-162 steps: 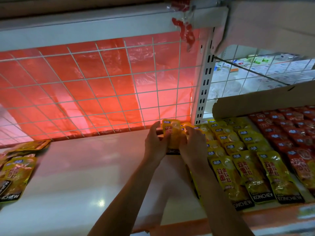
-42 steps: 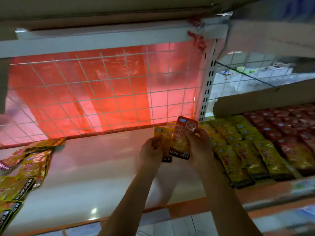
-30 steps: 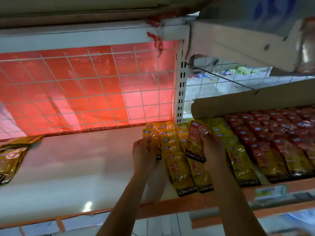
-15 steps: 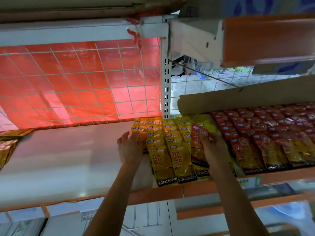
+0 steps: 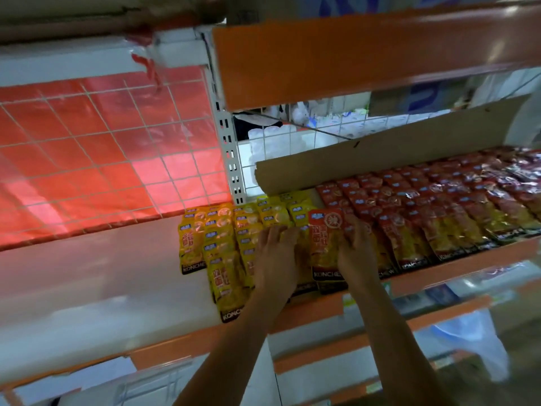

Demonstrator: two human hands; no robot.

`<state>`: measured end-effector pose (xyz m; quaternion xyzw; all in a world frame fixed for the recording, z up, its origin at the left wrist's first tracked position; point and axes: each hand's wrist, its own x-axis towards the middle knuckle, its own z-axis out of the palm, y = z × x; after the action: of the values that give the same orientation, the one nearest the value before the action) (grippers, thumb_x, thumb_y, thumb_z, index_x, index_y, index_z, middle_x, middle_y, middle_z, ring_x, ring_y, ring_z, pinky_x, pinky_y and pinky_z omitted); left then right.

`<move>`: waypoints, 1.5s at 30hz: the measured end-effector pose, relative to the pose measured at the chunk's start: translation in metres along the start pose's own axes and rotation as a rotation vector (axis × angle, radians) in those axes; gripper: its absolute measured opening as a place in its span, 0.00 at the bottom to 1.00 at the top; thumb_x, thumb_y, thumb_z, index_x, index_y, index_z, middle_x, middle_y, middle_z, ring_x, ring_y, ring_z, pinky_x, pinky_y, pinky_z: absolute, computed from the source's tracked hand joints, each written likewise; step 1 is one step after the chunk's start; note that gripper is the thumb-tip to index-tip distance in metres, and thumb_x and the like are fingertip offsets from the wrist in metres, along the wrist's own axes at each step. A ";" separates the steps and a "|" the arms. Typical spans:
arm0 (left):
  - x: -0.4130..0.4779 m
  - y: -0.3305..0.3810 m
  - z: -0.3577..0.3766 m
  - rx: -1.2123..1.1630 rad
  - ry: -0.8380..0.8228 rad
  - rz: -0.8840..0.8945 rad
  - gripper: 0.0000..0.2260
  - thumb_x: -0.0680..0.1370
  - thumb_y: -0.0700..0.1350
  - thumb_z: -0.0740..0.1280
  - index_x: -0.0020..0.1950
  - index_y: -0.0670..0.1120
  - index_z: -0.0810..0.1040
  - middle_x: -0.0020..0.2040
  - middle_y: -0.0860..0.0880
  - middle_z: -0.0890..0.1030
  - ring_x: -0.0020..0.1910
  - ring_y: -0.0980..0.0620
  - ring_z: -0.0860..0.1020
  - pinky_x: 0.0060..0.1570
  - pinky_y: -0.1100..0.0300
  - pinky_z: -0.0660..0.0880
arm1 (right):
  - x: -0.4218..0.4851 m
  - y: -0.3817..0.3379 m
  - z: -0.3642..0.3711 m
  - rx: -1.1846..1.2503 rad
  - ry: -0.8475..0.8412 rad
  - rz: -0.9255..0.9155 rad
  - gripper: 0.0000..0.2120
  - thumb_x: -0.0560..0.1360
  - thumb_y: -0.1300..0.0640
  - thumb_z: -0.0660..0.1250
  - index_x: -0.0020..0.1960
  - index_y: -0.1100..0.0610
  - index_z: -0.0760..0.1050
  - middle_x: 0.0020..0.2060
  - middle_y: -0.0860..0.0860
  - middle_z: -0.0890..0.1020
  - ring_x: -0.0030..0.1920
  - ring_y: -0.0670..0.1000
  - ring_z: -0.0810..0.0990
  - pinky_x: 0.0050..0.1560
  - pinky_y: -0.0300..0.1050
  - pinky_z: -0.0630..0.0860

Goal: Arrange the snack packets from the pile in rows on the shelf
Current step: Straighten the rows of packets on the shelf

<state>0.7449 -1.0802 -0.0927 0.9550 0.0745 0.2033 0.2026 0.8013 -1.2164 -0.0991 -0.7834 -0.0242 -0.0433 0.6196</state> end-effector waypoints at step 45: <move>0.034 0.198 0.154 0.049 0.155 0.074 0.14 0.75 0.42 0.68 0.60 0.42 0.78 0.61 0.43 0.75 0.65 0.41 0.70 0.66 0.50 0.67 | 0.162 0.092 -0.250 -0.781 0.172 -0.115 0.25 0.77 0.53 0.65 0.69 0.64 0.67 0.59 0.65 0.73 0.60 0.63 0.68 0.60 0.56 0.65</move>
<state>0.8525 -1.3069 -0.1268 0.9432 0.0596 0.2822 0.1651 0.9614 -1.4836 -0.1151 -0.9508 0.0020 -0.1491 0.2715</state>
